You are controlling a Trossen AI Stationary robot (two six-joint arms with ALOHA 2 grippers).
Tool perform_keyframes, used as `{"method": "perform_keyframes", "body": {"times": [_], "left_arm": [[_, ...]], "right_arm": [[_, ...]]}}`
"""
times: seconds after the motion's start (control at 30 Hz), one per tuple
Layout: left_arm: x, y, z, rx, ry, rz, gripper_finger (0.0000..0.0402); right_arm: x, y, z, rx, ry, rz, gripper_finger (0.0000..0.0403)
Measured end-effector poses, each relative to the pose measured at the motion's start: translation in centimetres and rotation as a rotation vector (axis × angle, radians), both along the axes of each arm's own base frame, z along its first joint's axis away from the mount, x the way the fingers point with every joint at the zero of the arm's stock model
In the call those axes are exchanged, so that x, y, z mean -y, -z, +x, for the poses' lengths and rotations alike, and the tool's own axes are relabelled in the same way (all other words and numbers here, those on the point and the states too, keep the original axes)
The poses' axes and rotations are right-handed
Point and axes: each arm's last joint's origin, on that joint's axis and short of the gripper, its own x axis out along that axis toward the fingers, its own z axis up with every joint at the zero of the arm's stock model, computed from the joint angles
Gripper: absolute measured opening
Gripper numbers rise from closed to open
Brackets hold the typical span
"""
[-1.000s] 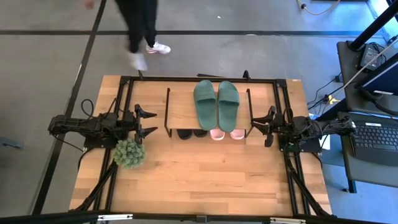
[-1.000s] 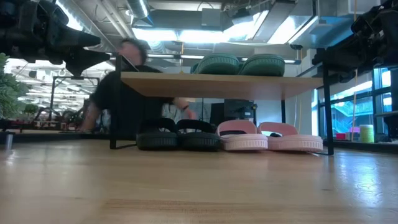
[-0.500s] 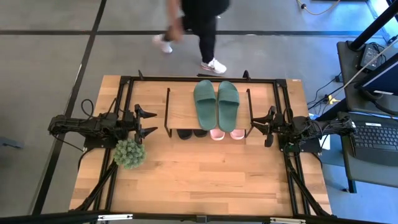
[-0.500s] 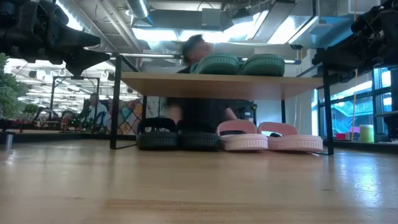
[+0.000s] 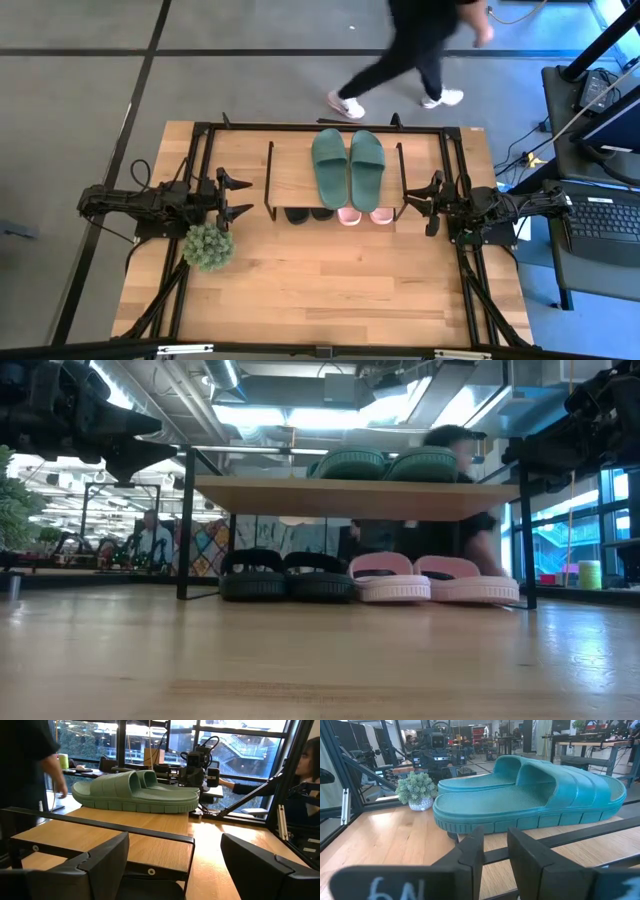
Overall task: Pick and place slides into the shelf
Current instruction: Return to Home Position
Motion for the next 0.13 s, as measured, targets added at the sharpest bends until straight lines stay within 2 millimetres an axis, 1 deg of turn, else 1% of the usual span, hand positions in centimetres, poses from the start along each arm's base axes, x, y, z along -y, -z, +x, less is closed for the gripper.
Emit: {"method": "perform_keyframes", "body": {"times": [0.13], "left_arm": [[0.0, 0.0, 0.0, 0.0, 0.0, 0.0, 0.0306]], "right_arm": [[0.0, 0.0, 0.0, 0.0, 0.0, -0.001, 0.0089]]}}
